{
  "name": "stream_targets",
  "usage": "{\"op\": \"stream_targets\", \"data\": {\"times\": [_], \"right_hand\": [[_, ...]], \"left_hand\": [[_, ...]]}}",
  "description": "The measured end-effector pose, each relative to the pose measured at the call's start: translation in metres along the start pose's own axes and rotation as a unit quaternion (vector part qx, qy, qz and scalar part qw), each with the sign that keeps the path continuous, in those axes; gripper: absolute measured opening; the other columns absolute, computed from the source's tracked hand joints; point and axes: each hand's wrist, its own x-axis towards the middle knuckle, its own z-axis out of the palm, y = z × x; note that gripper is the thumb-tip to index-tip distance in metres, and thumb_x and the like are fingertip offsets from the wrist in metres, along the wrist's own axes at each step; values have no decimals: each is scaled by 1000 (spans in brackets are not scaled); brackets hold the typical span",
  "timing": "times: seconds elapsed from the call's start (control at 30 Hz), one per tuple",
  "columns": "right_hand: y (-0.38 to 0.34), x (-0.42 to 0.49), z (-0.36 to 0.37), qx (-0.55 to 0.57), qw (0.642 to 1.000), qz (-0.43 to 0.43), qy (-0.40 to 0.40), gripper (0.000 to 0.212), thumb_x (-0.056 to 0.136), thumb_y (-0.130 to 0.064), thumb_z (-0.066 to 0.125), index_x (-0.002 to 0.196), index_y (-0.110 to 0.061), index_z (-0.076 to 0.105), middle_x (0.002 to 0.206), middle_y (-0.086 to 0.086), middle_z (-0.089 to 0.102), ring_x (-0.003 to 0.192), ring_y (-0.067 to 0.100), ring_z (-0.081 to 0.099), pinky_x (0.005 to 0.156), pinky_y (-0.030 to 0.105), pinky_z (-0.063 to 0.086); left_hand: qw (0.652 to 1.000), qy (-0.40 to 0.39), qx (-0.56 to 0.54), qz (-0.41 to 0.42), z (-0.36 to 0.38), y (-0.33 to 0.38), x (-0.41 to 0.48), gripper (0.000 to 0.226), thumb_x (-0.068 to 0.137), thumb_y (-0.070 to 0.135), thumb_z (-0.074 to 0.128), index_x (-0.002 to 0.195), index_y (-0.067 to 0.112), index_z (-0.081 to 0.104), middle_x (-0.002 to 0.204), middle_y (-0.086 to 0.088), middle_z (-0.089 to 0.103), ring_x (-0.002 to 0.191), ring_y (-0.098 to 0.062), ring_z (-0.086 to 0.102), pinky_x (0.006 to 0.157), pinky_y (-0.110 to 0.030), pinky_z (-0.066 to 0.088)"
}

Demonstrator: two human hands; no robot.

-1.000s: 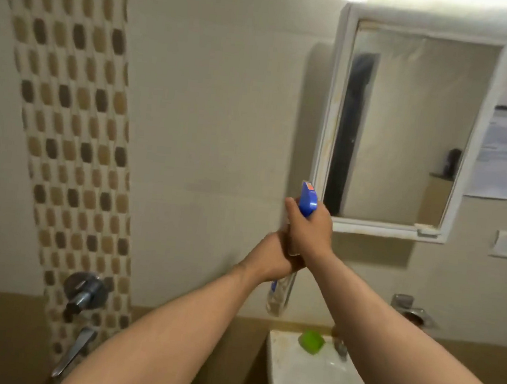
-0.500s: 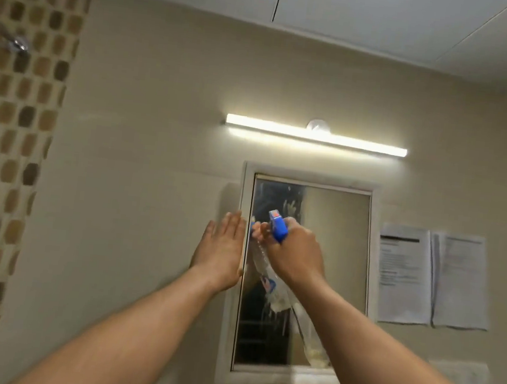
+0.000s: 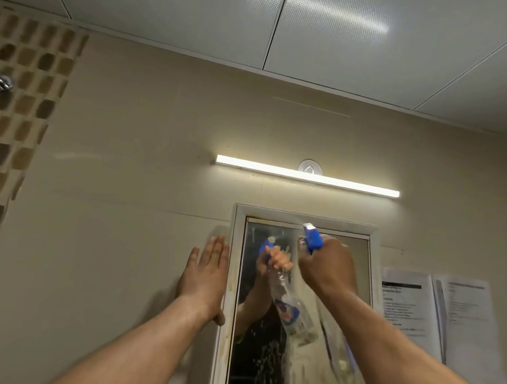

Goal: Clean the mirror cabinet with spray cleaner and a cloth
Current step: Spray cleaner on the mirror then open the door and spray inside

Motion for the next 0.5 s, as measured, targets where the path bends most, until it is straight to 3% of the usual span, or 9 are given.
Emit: {"op": "stream_targets", "data": {"times": [0.13, 0.3, 0.5], "right_hand": [[37, 19, -30, -15, 997, 44, 58, 39, 99, -35, 67, 67, -24, 49, 61, -1, 54, 54, 14, 52, 51, 26, 34], [69, 26, -60, -75, 982, 123, 121, 45, 99, -32, 63, 59, -20, 47, 56, -3, 49, 49, 11, 42, 46, 21, 23], [92, 22, -78, -84, 972, 180, 126, 41, 99, -28, 61, 62, -18, 47, 58, -1, 50, 50, 10, 45, 45, 20, 24]], "left_hand": [[1000, 0, 1, -14, 3, -7, 2, 156, 68, 61, 85, 148, 1, -34, 159, -18, -41, 152, -36, -31, 127, -50, -8], [1000, 9, 2, 6, 13, -2, 0, 153, 72, 64, 81, 147, 2, -36, 158, -18, -41, 152, -36, -30, 125, -49, -10], [998, 33, 28, 39, 25, 11, -6, 147, 80, 64, 74, 144, -2, -40, 151, -22, -49, 142, -37, -42, 126, -51, -10]]}}
